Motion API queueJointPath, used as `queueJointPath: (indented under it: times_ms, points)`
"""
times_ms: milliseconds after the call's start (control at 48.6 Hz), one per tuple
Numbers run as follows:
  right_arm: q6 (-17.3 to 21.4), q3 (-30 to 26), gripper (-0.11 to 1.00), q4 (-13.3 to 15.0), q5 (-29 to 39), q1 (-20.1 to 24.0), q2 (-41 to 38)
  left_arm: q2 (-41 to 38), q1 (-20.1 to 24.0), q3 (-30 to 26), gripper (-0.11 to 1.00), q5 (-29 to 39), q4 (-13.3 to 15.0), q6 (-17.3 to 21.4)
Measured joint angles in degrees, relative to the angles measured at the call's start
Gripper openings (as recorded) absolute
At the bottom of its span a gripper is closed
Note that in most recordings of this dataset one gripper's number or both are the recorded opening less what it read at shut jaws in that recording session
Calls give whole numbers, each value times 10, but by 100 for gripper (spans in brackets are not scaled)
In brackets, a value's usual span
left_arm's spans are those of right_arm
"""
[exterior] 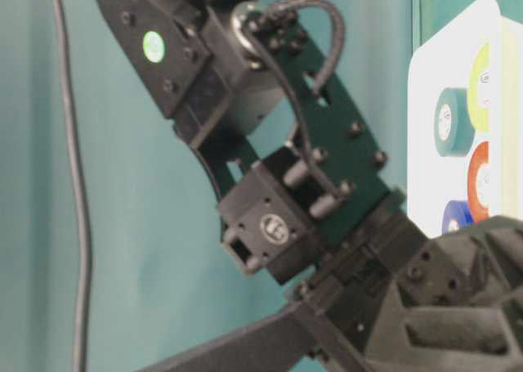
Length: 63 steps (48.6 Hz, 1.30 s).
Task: Put the tape into the white case with the right arm.
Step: 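Lift the black roll and carry it over the tray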
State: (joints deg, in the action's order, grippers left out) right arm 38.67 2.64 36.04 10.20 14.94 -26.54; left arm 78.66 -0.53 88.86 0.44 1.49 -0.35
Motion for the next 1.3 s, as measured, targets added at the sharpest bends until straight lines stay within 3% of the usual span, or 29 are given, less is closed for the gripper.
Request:
queueJointPath:
  times_ms: [391, 617, 926, 1296]
  points:
    - [-1, 0, 1, 0, 49, -25, 0, 1, -1, 0, 1, 0, -1, 0]
    - [-1, 0, 1, 4, 77, -82, 5, 1, -1, 0, 1, 0, 0, 0]
    - [-2, 11, 1, 32, 81, -159, 22, 1, -1, 0, 1, 0, -1, 0]
    - [-1, 30, 1, 34, 80, -228, 27, 1, -1, 0, 1, 0, 0, 0]
